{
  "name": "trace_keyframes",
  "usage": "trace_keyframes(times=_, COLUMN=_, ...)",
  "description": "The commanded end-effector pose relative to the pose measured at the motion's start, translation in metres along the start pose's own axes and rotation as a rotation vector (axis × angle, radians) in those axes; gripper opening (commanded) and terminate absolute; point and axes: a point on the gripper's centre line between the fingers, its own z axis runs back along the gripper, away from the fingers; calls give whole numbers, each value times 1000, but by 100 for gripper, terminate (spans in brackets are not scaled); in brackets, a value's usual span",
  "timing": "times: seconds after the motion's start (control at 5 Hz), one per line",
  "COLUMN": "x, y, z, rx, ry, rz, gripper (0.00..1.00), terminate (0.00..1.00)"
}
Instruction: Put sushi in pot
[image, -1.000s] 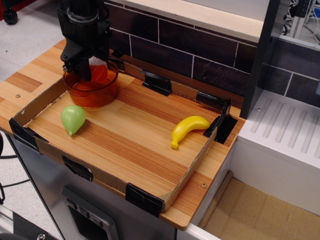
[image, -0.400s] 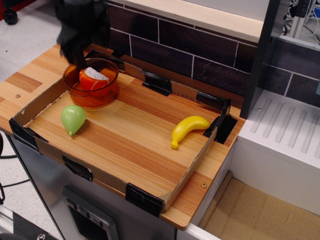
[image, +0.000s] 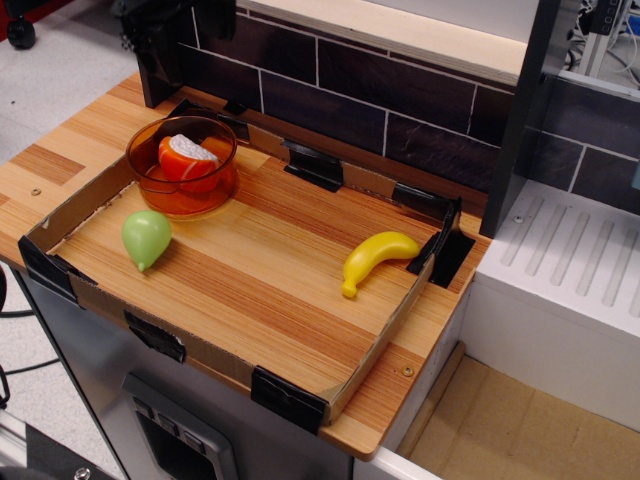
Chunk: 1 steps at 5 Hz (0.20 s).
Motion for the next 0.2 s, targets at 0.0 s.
trace_keyframes(times=0.0, x=13, y=-13, z=26, rx=-69, ry=-29, rz=-5, gripper=100, terminate=100)
